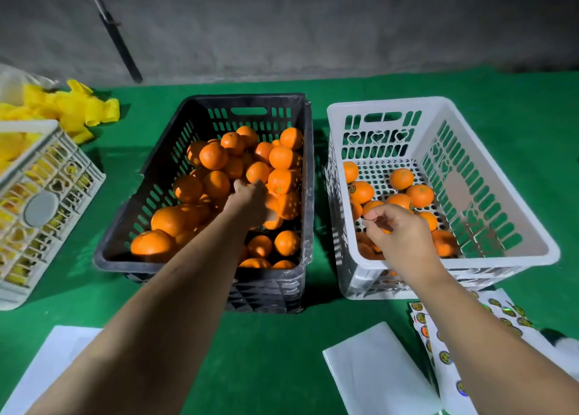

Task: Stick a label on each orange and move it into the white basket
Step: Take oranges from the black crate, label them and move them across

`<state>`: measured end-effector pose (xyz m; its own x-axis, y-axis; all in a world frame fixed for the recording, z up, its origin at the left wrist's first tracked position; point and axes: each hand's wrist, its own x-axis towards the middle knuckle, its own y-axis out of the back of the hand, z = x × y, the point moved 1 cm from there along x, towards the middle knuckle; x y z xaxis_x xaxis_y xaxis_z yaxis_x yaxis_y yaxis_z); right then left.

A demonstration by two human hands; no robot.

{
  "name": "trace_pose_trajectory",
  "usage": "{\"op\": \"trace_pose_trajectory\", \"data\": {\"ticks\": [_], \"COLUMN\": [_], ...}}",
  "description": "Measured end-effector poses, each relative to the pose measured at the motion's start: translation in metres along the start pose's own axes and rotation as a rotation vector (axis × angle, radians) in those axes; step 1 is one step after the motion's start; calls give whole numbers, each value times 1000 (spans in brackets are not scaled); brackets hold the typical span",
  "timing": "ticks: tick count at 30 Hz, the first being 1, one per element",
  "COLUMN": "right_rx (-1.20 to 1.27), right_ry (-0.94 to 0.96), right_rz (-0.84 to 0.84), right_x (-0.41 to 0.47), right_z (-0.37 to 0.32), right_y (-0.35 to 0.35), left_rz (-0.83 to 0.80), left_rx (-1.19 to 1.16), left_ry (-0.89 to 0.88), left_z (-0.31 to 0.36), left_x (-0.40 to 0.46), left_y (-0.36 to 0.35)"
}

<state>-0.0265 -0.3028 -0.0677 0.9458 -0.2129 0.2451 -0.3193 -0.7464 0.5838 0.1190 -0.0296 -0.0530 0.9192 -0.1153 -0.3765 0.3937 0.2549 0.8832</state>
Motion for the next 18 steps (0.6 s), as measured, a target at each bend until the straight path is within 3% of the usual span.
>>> {"op": "trace_pose_trajectory", "data": {"ticks": [4, 7, 11, 18], "right_rx": [206, 236, 223, 314], "right_ry": [-113, -86, -62, -50], "right_rz": [-72, -123, -202, -151], "right_x": [2, -1, -4, -6], "right_z": [4, 4, 2, -5], "right_y": [8, 12, 19, 22], "left_rz": [416, 552, 419, 380], "left_rx": [-516, -810, -1049, -920], "left_ry": [-320, -462, -447, -473], "left_z": [-7, -10, -1, 6], "left_x": [-64, -132, -183, -205], "left_y": [14, -5, -44, -56]}}
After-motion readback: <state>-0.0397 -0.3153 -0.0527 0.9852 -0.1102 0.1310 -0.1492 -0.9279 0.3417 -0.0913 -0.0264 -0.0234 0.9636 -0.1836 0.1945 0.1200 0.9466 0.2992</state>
